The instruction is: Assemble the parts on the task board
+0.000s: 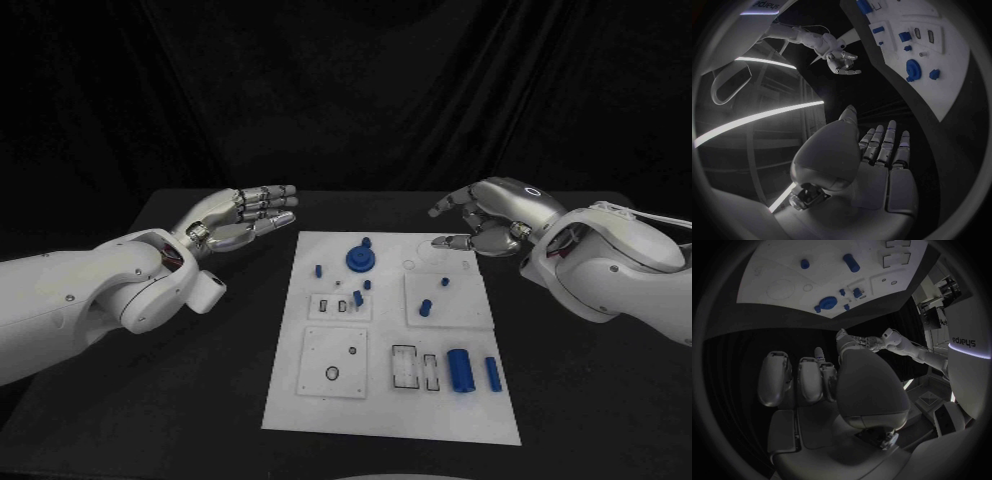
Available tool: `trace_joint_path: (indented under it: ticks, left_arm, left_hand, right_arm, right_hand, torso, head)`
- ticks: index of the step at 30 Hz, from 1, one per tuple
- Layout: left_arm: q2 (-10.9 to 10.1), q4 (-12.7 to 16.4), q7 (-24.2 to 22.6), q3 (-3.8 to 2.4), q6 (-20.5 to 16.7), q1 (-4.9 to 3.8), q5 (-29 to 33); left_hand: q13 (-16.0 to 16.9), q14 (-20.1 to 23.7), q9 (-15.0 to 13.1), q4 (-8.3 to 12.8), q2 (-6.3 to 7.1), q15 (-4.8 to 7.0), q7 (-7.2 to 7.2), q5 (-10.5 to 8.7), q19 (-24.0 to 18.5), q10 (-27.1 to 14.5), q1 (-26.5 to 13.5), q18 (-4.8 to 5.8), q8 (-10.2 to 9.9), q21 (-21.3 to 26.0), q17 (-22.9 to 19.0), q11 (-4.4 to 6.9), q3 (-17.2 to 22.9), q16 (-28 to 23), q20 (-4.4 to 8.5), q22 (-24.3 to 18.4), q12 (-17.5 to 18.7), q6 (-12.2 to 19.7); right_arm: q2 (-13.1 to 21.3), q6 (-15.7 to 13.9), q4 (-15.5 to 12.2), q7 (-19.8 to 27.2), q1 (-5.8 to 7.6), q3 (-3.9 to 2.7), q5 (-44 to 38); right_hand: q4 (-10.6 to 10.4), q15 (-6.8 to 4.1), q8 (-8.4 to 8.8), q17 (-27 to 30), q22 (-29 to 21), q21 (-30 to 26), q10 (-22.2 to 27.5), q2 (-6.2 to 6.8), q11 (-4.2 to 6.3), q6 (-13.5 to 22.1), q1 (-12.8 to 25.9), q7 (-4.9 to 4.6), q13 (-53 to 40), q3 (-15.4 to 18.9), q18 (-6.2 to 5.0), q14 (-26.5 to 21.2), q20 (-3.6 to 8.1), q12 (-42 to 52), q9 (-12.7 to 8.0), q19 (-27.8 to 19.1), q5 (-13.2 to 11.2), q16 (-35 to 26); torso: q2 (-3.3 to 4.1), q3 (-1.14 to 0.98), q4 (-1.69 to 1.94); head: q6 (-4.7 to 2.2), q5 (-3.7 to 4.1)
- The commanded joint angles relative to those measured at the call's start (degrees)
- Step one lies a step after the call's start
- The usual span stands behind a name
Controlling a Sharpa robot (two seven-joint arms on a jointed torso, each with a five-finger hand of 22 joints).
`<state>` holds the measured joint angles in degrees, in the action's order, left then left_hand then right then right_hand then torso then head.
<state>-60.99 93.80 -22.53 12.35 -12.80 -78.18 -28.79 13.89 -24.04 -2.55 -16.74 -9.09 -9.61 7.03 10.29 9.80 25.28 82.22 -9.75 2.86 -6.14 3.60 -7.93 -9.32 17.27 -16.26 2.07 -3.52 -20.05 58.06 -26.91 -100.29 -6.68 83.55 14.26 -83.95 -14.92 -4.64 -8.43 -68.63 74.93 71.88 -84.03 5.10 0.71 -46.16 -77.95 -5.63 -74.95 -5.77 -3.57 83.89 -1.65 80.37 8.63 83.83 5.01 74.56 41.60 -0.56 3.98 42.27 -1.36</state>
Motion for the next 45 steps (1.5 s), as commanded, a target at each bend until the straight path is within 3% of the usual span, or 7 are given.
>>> trace_joint_path:
  ticks: [1, 7, 22, 27, 29, 37, 45]
  left_arm:
    - [0.2, 0.8, 10.4, -0.06, 5.0, -0.57, -4.3]
    - [2.2, 0.6, 19.9, -0.06, 9.9, -1.47, -5.3]
    - [8.8, -0.9, 33.4, -0.07, 12.4, -1.93, -6.4]
    - [10.1, -1.2, 35.9, -0.07, 12.3, -1.98, -10.5]
    - [10.5, -1.3, 37.9, -0.07, 12.4, -2.0, -11.5]
    - [12.3, -1.8, 44.3, -0.08, 13.0, -2.04, -17.3]
    - [15.3, -2.9, 51.6, -0.08, 14.4, -2.14, -20.5]
  left_hand:
    - [2.5, -0.4, 0.0, -0.1, -0.45, 0.27, 0.02, -6.99, 0.8, 3.2, -6.9, -0.75, 0.1, -0.3, 0.0, -0.32, -3.5, 0.7, 0.14, 0.1, -0.2, -0.5]
    - [5.3, -4.7, -0.1, 0.1, -0.79, -0.09, -1.05, -7.62, 15.4, 7.3, -13.1, -0.75, 0.0, -7.3, 0.8, -2.38, -8.3, 3.4, 0.26, 2.5, -1.6, -0.8]
    - [28.1, -20.3, -3.8, 0.2, -1.41, 3.65, 1.75, -6.56, 42.2, 19.2, -13.7, -0.41, 10.3, -27.9, 20.7, -0.31, -12.4, 38.6, 4.29, 14.0, -42.2, -19.7]
    - [40.4, -25.0, -7.5, 0.1, -2.39, 6.64, 1.8, -5.57, 41.7, 28.3, -14.0, -0.32, 15.6, -41.8, 31.5, 2.82, -12.5, 50.0, 7.24, 25.2, -56.6, -24.4]
    - [54.5, -40.5, -10.4, 0.2, -2.97, 7.43, 1.35, -5.64, 41.7, 42.2, -14.6, -0.34, 19.8, -48.3, 52.8, 3.55, -12.8, 61.3, 8.06, 30.6, -69.6, -27.4]
    - [76.0, -65.7, -24.9, 0.4, -3.14, 9.24, -0.93, -6.8, 55.0, 64.6, -15.5, 3.38, 32.7, -69.8, 86.1, 5.27, -11.7, 72.7, 9.49, 60.1, -86.4, -26.6]
    - [76.1, -66.0, -34.6, 0.5, -2.65, 11.59, -3.55, -6.65, 66.7, 64.7, -15.8, 6.1, 39.0, -77.5, 86.4, 7.8, -9.3, 72.7, 11.65, 74.2, -86.5, -29.0]
  right_arm:
    - [0.0, 2.9, 0.3, -2.9, -0.41, -0.01, 0.7]
    - [0.0, 2.9, 0.9, -3.1, -1.03, -0.01, 0.8]
    - [0.2, 2.7, 1.6, -2.9, -2.18, -0.01, 0.8]
    - [0.4, 2.6, 1.8, -2.9, -2.36, -0.01, 0.8]
    - [0.4, 2.7, 1.8, -2.8, -2.47, -0.01, 0.8]
    - [0.4, 3.4, 2.1, -2.8, -2.93, -0.01, 0.8]
    - [0.2, 3.8, 2.4, -2.9, -3.3, -0.01, 0.8]
  right_hand:
    - [0.3, 0.34, -0.39, 0.2, 10.0, -0.3, -0.9, -0.29, -0.18, -0.3, -0.2, 0.05, -3.7, 0.0, -0.18, 2.3, -0.41, -0.6, -0.1, 0.0, 0.3, -0.5]
    - [0.4, 0.35, -0.47, 0.4, 9.9, -0.6, -0.7, -0.52, -0.2, -0.6, -0.3, 0.02, -3.3, 0.0, -0.23, 2.3, -0.42, -0.9, -0.1, -0.1, 0.7, -0.6]
    - [1.6, 0.35, -0.51, 0.7, 9.9, -0.9, -0.2, -0.61, -0.21, -0.9, -1.6, -0.01, -2.0, 0.0, -0.28, 2.3, -0.42, -2.1, -0.4, -0.1, 1.2, -0.9]
    - [1.9, 0.35, -0.63, 0.7, 9.9, -1.0, -0.1, -0.81, -0.21, -1.3, -2.0, -0.03, -1.5, 0.0, -0.28, 2.3, -0.41, -2.6, -0.4, -0.1, 1.7, -0.9]
    - [2.1, 0.35, -0.7, 0.8, 9.9, -1.1, 0.0, -0.92, -0.22, -1.6, -2.1, -0.04, -1.3, 0.0, -0.29, 2.3, -0.41, -2.8, -0.5, -0.1, 2.4, -0.9]
    - [2.3, 0.29, -0.74, 0.7, 9.9, -1.1, 0.2, -1.16, -0.12, -1.9, -2.1, 0.08, -0.5, 0.1, -0.28, 2.4, -0.37, -3.5, -0.6, 0.0, 3.7, -0.8]
    - [2.3, 0.26, -0.72, 0.5, 9.9, -1.1, 0.5, -1.41, -0.1, -2.0, -2.1, 0.06, 0.1, 0.1, -0.27, 2.4, -0.34, -4.1, -0.8, 0.0, 4.5, -0.7]
  torso:
    - [-0.63, -1.13, -0.59]
    - [-0.96, -1.83, -0.87]
    - [-1.07, -2.27, -0.94]
    - [-1.04, -2.22, -0.93]
    - [-1.03, -2.18, -0.91]
    - [-0.98, -2.21, -0.86]
    - [-1.06, -2.24, -0.96]
  head:
    - [0.3, -0.11]
    - [0.9, 0.17]
    - [1.65, 0.42]
    - [2.1, 0.32]
    - [2.34, 0.34]
    - [3.27, 0.32]
    - [4.43, 0.88]
